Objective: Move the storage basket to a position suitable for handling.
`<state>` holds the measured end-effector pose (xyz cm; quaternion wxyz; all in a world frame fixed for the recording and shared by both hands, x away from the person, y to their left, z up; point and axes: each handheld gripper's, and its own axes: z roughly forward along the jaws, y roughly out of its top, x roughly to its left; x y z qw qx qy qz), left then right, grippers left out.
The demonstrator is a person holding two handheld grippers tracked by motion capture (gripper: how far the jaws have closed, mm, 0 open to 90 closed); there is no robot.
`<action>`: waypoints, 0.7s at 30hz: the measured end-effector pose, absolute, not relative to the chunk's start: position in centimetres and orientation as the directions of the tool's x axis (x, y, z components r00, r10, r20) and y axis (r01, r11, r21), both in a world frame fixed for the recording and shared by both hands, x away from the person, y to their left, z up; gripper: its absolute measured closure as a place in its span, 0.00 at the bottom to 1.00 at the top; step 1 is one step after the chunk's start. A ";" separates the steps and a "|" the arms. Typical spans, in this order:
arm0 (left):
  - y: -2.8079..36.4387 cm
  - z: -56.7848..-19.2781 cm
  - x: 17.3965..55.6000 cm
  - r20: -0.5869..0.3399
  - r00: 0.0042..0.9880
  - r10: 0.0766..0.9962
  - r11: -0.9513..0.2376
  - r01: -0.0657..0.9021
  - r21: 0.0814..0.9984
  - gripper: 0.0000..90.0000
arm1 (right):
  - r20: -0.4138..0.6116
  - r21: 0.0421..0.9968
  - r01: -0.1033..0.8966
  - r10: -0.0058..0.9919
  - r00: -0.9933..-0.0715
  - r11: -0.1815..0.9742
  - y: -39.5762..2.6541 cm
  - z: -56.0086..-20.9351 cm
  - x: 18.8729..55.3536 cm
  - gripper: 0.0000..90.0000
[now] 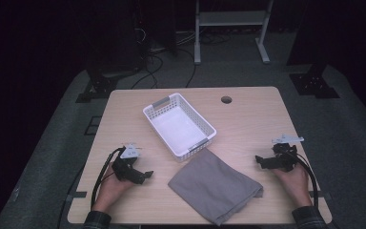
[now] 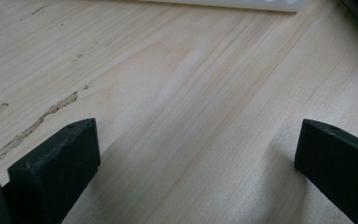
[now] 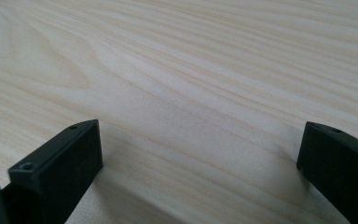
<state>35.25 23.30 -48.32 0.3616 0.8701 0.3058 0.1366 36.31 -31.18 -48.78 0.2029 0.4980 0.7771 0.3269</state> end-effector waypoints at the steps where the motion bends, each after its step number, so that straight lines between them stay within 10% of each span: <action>1: 23.3 -48.3 35.2 0.016 0.775 0.631 -0.551 0.434 0.713 0.00 | 0.010 0.711 0.641 0.907 -0.421 0.290 -31.2 -48.8 36.4 0.00; 21: 23.3 -48.3 35.3 0.016 0.776 0.631 -0.551 0.433 0.713 0.00 | 0.057 0.678 0.674 0.894 -0.445 0.292 -30.9 -46.7 36.8 0.00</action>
